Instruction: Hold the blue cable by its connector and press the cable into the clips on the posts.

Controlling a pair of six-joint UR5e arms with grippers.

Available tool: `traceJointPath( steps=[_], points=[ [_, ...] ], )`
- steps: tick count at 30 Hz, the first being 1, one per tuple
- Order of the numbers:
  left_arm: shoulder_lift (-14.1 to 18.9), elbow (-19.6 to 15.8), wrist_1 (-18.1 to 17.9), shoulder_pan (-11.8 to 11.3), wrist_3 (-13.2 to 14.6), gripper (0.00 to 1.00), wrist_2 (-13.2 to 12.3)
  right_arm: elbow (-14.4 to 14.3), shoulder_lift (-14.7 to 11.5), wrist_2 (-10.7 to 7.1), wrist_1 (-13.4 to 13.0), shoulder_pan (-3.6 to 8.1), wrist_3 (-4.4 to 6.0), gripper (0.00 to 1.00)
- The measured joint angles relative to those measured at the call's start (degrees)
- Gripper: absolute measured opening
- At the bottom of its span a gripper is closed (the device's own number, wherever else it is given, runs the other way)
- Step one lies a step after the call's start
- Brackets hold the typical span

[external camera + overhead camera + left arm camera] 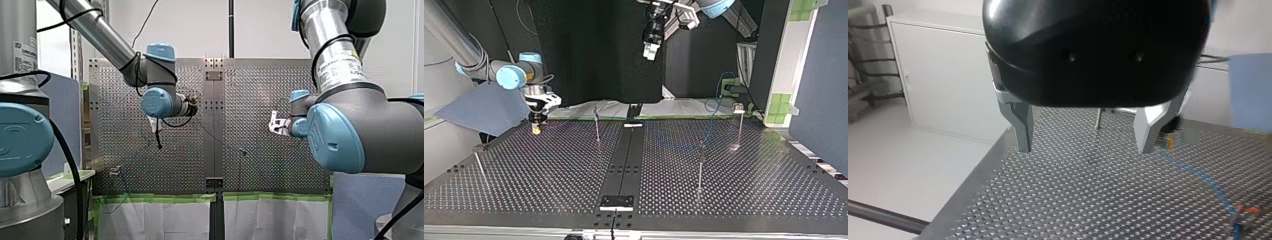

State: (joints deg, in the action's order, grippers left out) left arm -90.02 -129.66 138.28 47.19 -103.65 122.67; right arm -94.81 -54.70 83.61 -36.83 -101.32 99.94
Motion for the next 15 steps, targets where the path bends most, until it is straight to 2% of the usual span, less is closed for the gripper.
traceJointPath(
  steps=[5,15],
  points=[
    [0.2,-2.9,0.0,0.0,-0.3,1.0,0.0,0.0,-2.3,-0.19,1.1,0.14,-0.11,0.0],
    [0.0,-7.4,-0.1,-0.2,-0.6,1.0,0.1,0.0,-8.2,-0.33,0.9,0.36,-0.12,0.0]
  ],
)
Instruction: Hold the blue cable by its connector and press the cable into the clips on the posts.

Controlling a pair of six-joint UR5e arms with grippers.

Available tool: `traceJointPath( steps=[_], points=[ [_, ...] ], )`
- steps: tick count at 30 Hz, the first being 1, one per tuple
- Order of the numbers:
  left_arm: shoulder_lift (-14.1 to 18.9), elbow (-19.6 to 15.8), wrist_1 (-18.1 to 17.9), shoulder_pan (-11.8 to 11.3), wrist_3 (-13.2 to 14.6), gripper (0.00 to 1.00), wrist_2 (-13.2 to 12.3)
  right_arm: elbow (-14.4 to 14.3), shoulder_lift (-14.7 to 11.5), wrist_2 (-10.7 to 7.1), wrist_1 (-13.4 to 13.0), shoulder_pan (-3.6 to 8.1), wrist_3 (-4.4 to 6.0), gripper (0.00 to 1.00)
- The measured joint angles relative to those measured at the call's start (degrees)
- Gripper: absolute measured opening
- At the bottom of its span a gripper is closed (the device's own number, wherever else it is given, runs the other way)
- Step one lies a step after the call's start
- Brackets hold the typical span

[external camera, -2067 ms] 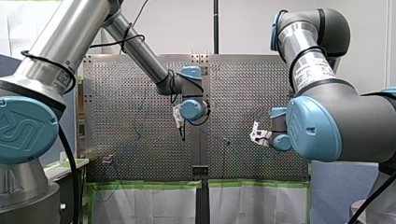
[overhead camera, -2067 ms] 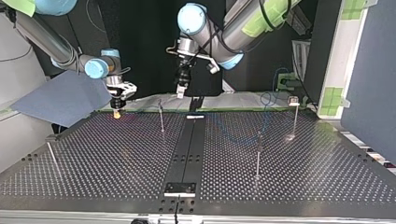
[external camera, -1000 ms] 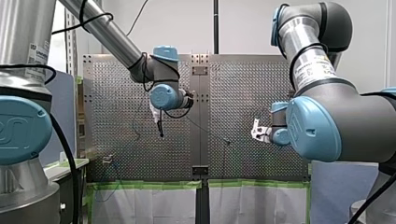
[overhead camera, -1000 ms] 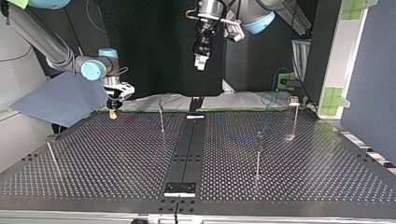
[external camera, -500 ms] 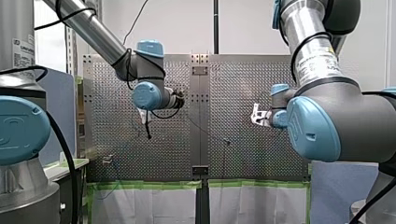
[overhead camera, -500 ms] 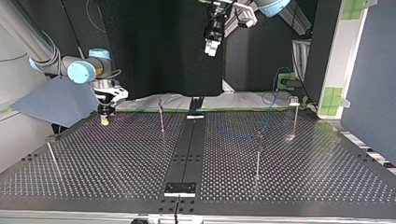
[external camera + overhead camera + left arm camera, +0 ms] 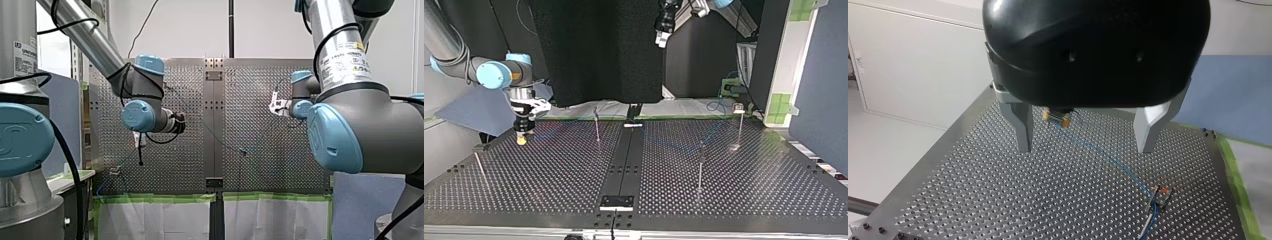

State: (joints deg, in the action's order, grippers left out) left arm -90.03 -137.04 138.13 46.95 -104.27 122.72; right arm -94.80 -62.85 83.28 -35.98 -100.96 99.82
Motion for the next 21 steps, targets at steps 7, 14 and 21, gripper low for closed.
traceJointPath(
  steps=[7,14,21],
  points=[
    [0.0,-0.3,0.0,-0.1,0.1,1.0,0.0,0.0,-2.1,-0.03,0.0,0.02,-0.2,0.0],
    [0.0,-0.3,0.0,-0.2,0.1,1.0,0.0,0.0,-2.2,-0.04,0.0,0.02,-0.22,0.0],
    [0.0,-0.3,0.0,-0.2,0.1,1.0,0.0,0.0,-2.3,-0.04,0.0,0.02,-0.23,0.0]
  ],
)
